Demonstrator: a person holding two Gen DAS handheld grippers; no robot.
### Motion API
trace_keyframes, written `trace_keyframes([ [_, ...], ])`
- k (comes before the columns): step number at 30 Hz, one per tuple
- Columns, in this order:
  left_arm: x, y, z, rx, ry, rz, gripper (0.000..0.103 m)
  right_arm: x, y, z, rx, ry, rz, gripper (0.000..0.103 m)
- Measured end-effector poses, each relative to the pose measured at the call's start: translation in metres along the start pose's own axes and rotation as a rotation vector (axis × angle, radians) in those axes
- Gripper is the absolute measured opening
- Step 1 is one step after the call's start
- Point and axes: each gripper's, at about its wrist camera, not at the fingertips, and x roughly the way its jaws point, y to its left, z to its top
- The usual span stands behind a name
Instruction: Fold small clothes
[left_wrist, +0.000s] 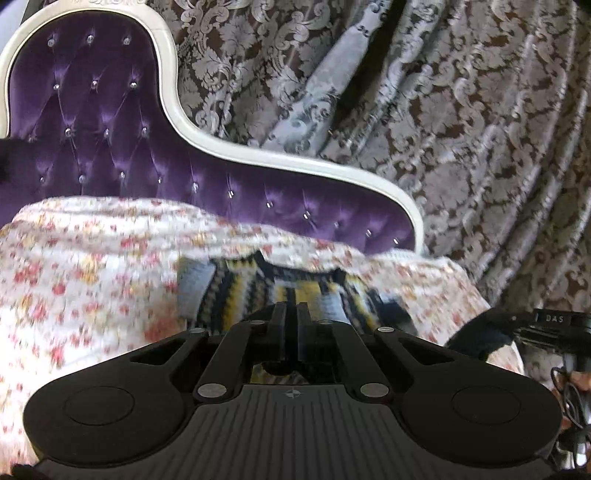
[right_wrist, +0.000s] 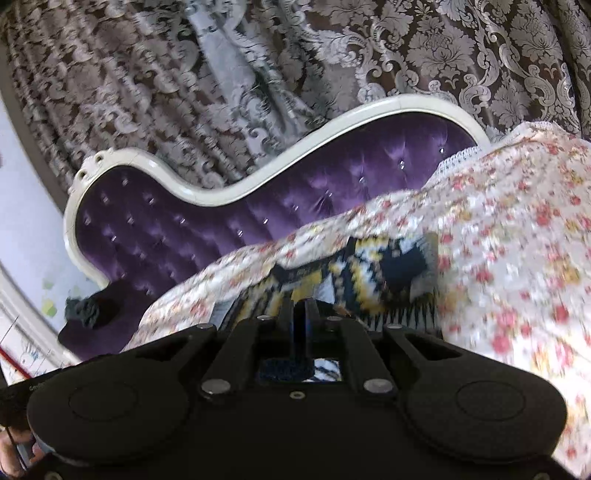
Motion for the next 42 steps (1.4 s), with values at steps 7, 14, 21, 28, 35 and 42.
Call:
trace_keyframes([
  [7,0.074,0.011,0.029,-0.018,-0.024,0.074,0.005,0.07,-0.026,0.034,0.02,-0.005,-0.068,0.012],
  [14,0.154,0.017,0.039,-0.009,0.004,0.144,0.005,0.15,-0.057,0.049,0.03,0.02,-0.126,0.012],
  [21,0.215,0.031,0.041,-0.016,0.052,0.231,0.005,0.208,-0.072,0.053,0.0,0.051,-0.21,0.005],
  [28,0.243,0.04,0.038,0.013,0.094,0.295,0.002,0.226,-0.089,0.05,-0.044,0.066,-0.266,0.017],
  [35,0.235,0.038,0.028,0.059,0.127,0.296,0.029,0.223,-0.101,0.035,-0.069,0.101,-0.215,0.055],
  [42,0.234,0.032,0.008,0.145,0.191,0.271,0.032,0.234,-0.094,0.025,-0.127,0.14,-0.184,0.055],
])
